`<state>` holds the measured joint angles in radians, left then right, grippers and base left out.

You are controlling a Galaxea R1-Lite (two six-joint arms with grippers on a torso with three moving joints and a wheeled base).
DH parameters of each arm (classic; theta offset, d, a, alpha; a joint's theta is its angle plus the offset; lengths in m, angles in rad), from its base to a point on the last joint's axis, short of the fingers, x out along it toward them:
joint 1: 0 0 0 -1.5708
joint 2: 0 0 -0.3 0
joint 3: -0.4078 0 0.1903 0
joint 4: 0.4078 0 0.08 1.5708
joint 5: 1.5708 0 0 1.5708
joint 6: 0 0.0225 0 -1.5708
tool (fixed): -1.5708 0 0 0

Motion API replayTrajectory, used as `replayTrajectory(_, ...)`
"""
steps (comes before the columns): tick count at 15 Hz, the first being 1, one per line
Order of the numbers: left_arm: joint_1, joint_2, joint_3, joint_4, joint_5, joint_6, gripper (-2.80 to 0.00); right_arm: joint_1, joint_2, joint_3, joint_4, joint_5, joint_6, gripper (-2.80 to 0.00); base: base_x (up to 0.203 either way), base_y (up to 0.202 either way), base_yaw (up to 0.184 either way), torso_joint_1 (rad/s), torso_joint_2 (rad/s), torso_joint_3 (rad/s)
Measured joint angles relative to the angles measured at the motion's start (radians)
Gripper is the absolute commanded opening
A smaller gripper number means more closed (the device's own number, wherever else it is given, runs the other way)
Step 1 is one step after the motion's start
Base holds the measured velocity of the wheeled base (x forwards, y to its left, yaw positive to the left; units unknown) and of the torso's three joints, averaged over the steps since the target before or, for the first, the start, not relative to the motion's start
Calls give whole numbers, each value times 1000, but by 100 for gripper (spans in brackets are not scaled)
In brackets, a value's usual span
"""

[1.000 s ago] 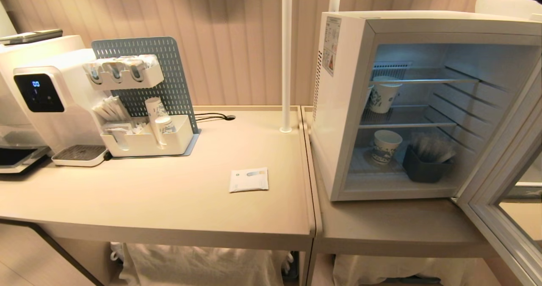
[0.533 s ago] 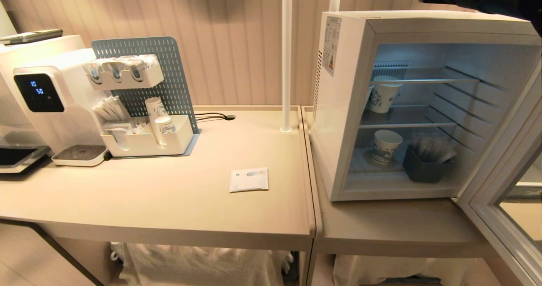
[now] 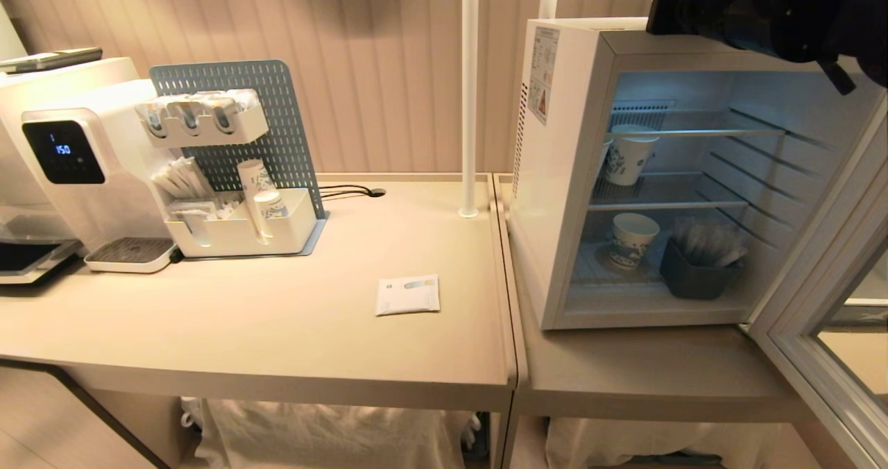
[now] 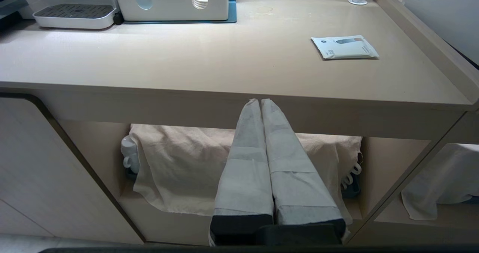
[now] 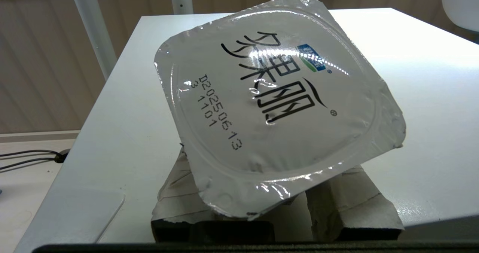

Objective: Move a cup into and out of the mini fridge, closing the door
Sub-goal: Place the yoghurt on the freezer

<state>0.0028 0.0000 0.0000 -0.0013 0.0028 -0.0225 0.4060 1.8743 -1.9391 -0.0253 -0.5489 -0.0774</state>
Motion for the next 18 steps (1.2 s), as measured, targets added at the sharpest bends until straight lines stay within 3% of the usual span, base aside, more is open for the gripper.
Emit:
replayTrajectory(2,0,0,0,0,0,0,-280,0,5,1,2,-8,1,-280,0,0,0,0,0,0)
replayTrajectory(3,0,0,0,0,0,0,-280,0,5,2,3,-7,1,0,0,0,0,0,0,0)
replayTrajectory(10,0,0,0,0,0,0,-280,0,-4,18,7,-7,7,0,0,0,0,0,0,0)
replayTrajectory(18,0,0,0,0,0,0,-280,1,-116,170,1,-8,39,0,0,0,0,0,0,0)
